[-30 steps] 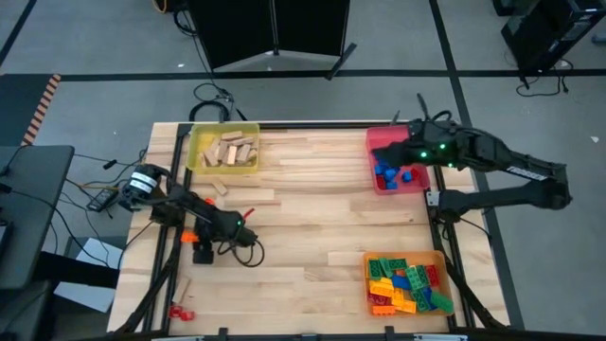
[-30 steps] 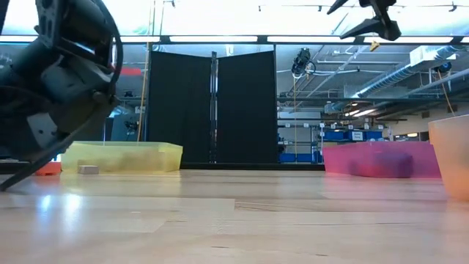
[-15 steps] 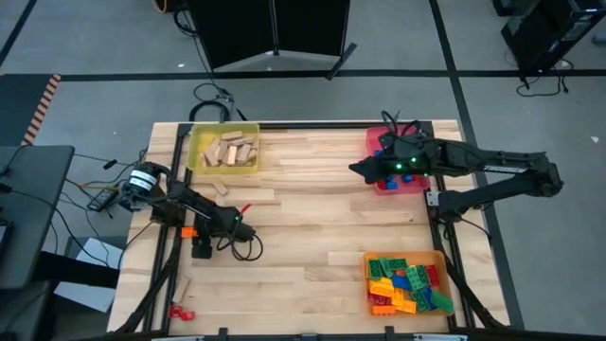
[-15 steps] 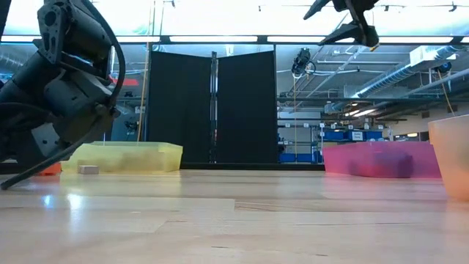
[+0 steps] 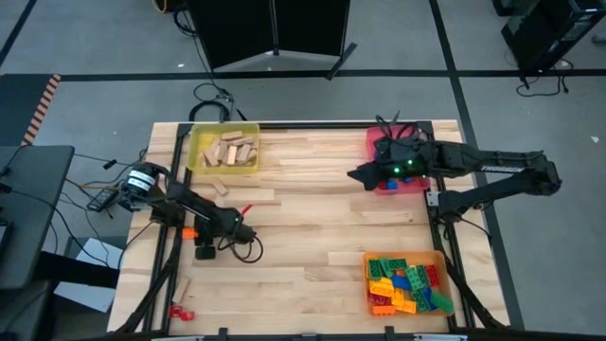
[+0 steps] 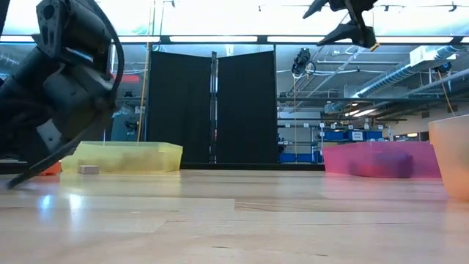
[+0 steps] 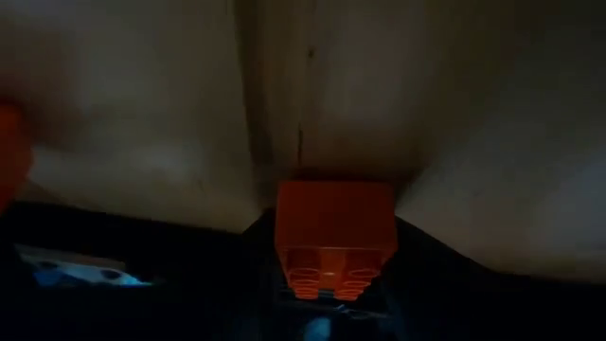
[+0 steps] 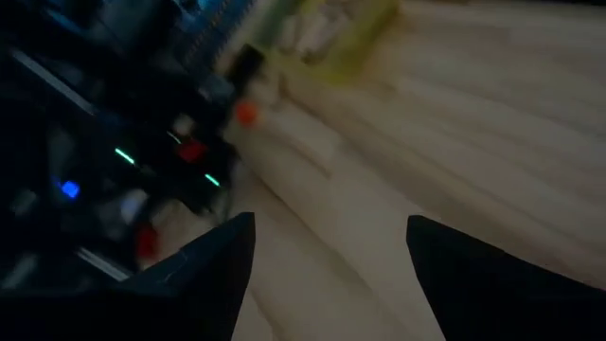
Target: Sort blocks by size
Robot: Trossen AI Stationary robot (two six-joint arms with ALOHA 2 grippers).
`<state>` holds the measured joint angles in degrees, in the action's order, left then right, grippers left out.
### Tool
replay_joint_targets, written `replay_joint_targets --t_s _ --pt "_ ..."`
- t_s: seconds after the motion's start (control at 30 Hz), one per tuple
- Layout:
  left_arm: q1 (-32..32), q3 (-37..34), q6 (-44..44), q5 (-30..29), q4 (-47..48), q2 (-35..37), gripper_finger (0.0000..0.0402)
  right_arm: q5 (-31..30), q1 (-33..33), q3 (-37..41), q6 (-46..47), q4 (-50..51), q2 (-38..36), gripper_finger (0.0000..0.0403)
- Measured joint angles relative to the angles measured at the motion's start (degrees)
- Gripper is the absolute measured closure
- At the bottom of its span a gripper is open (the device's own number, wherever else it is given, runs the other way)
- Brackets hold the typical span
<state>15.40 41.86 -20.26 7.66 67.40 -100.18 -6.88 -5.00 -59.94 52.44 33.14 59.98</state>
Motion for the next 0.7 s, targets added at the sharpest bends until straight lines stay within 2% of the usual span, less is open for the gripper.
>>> replay_joint_targets --t_s 0.2,0.33,0.4,0.53,0.63,0.7 --pt "0.8 3.5 -9.5 -0.1 -3.2 7.5 0.0256 -0.8 3.3 0.0 0.4 14.1 -0.6 0.0120" --pt "-0.1 8.8 -15.6 -2.3 -9.0 14.3 0.0256 -6.1 8.7 0.0 3.0 23.3 -1.5 0.0124" --pt "-1.1 12.0 -18.8 -5.3 -13.5 17.1 0.0256 -10.3 12.2 0.0 4.5 25.9 -2.1 0.0125" --pt "-3.1 18.9 -22.0 -12.8 -22.7 20.2 0.0256 -20.7 20.0 0.0 3.6 24.1 -2.6 0.0125" --pt "-4.6 24.1 -20.6 -16.2 -29.8 20.5 0.0253 -27.4 25.1 0.0 -1.5 17.0 -2.1 0.0123" --pt "-5.6 27.1 -18.9 -17.2 -34.1 20.3 0.0247 -29.7 27.4 0.0 -6.9 10.5 -1.2 0.0123"
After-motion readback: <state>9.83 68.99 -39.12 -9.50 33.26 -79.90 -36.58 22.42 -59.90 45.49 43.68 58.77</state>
